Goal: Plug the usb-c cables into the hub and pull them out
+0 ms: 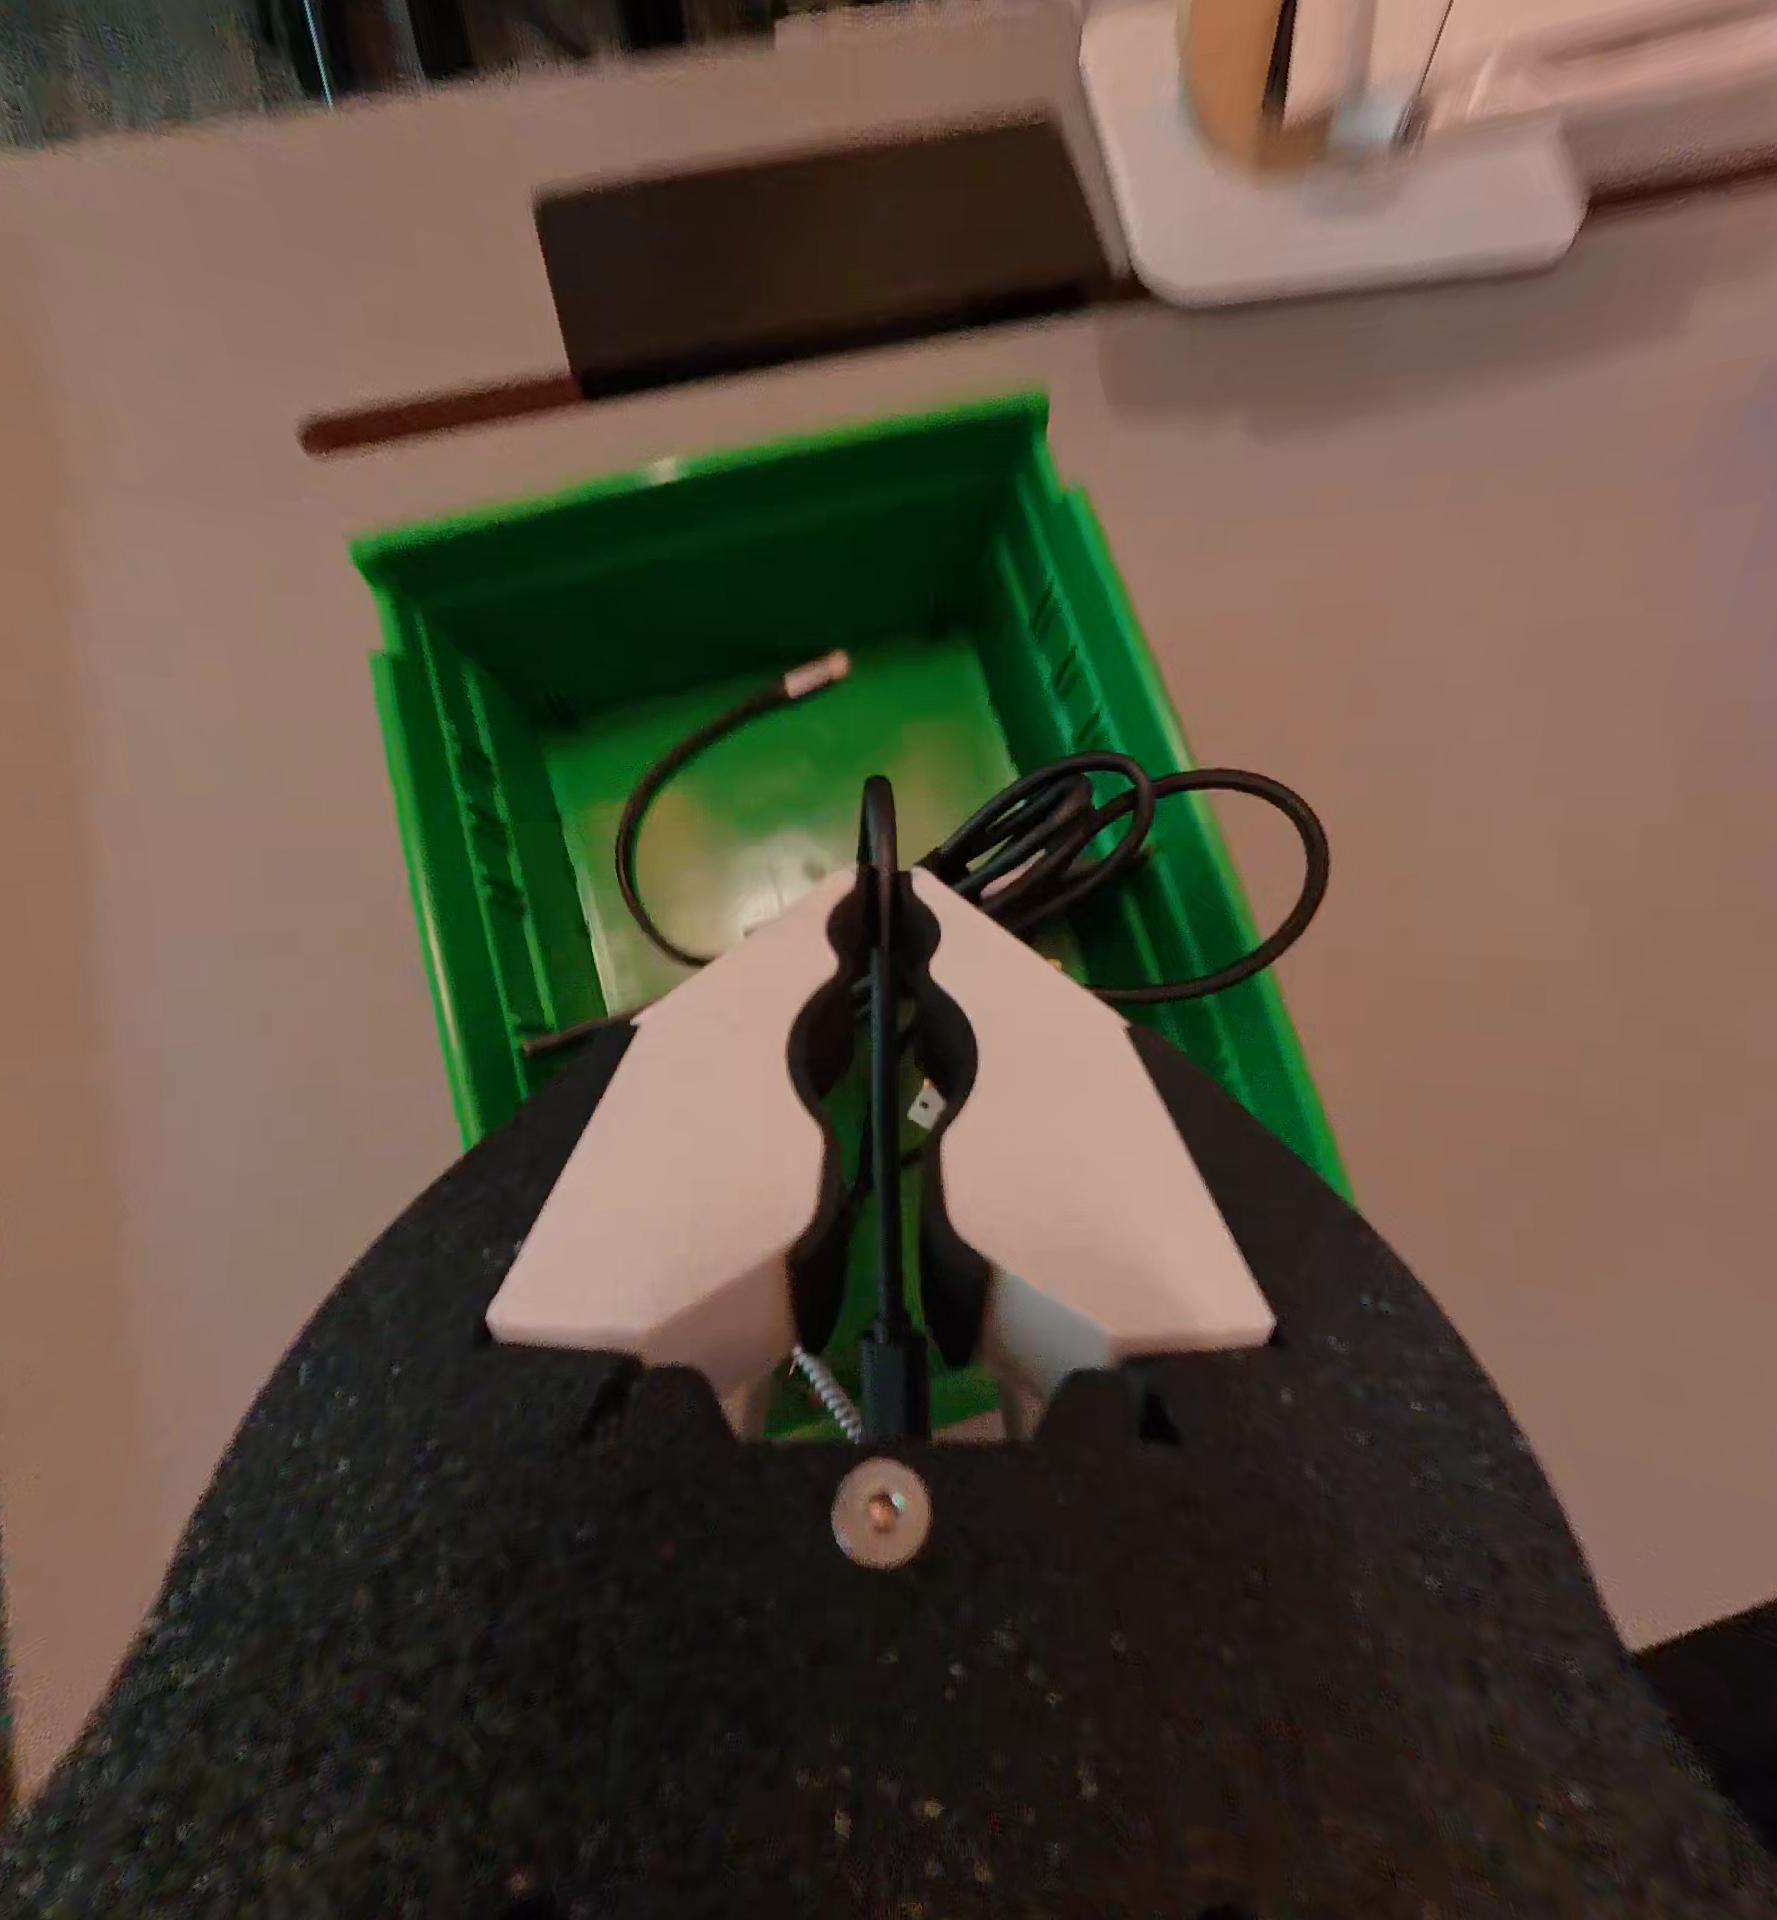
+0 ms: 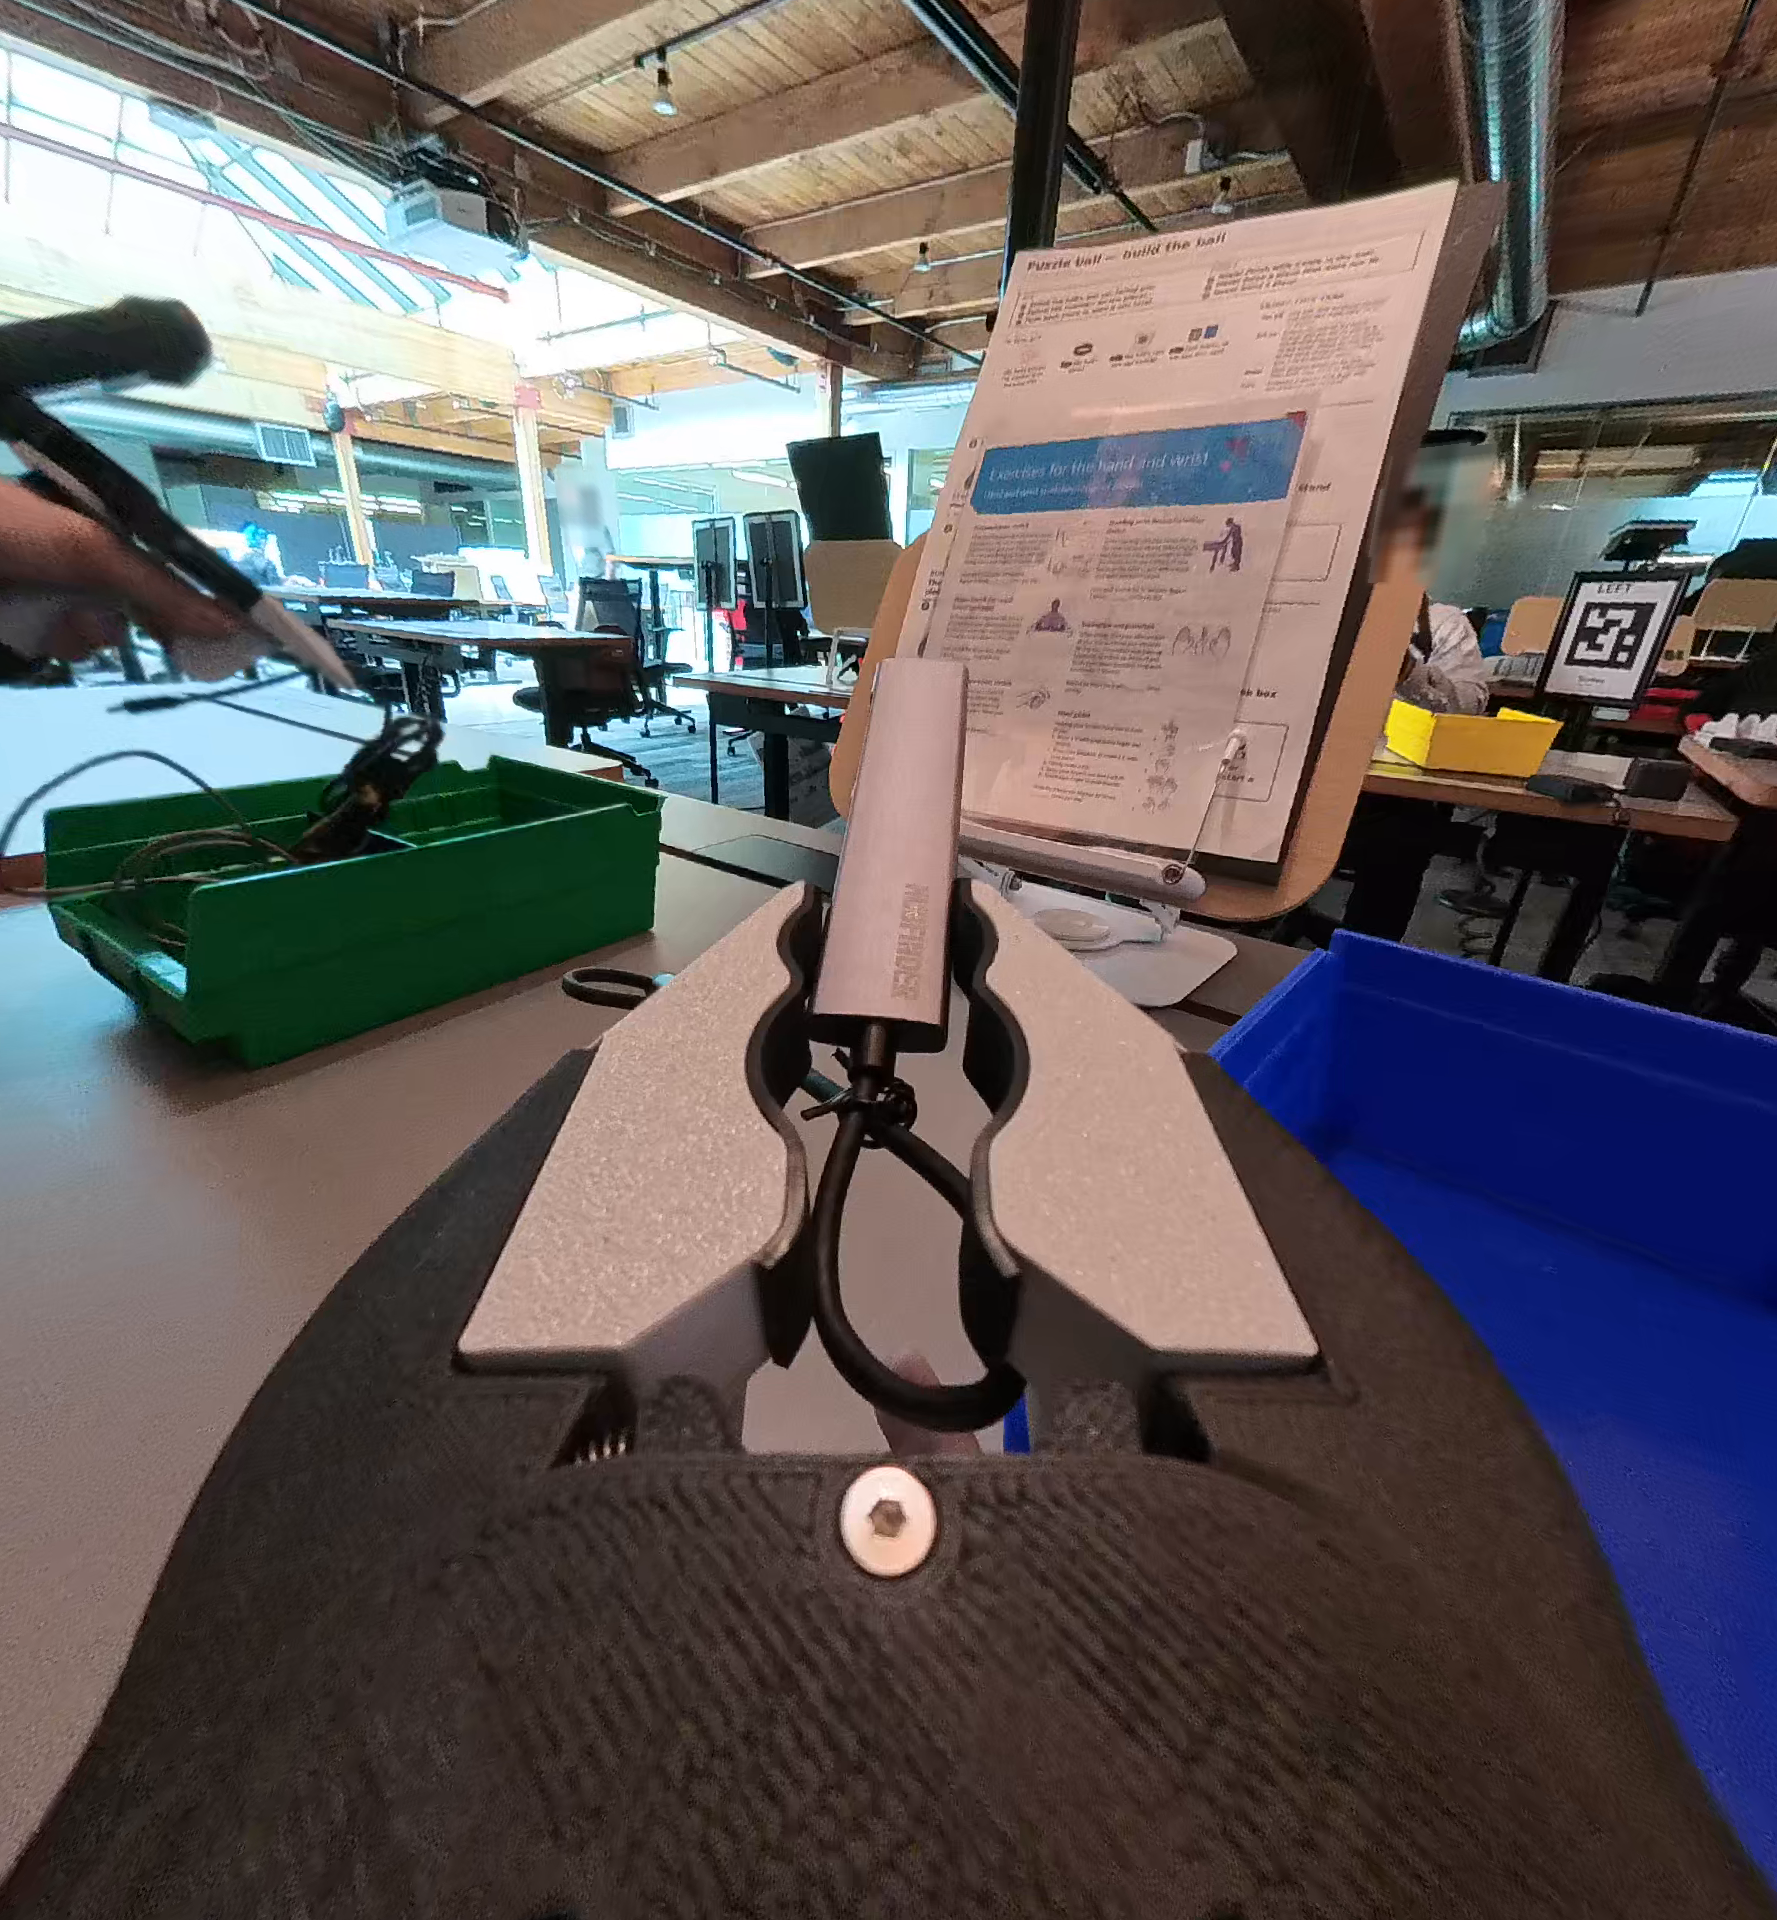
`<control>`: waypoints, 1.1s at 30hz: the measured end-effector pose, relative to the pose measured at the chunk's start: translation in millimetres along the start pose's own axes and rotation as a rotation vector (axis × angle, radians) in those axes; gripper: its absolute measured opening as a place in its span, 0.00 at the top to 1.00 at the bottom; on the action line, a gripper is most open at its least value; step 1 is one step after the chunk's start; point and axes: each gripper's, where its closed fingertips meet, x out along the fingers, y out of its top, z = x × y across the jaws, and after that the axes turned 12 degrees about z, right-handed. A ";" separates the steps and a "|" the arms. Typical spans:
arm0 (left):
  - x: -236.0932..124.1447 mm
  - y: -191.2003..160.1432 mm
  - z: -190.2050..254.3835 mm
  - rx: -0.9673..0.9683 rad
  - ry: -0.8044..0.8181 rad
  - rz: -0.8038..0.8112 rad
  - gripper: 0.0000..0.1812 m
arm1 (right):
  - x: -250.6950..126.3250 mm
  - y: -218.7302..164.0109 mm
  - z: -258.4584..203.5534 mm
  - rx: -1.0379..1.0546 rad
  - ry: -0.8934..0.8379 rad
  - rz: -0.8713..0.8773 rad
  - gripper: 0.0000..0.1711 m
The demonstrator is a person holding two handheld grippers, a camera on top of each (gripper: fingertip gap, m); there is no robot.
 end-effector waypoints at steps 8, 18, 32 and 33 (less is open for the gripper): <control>-30.9 63.2 41.4 0.016 -0.081 0.189 0.99 | -11.2 15.1 -0.1 0.015 0.009 0.023 0.86; -46.2 65.4 168.3 0.389 -0.265 0.165 0.99 | -16.3 14.3 1.0 0.060 0.039 0.016 0.86; -1.4 -104.0 344.0 1.129 -1.068 0.304 0.99 | -28.1 9.2 -22.7 0.299 0.281 0.041 0.86; -0.5 -110.7 343.1 1.117 -1.085 0.308 0.99 | -28.0 6.4 -21.2 0.285 0.266 0.026 0.86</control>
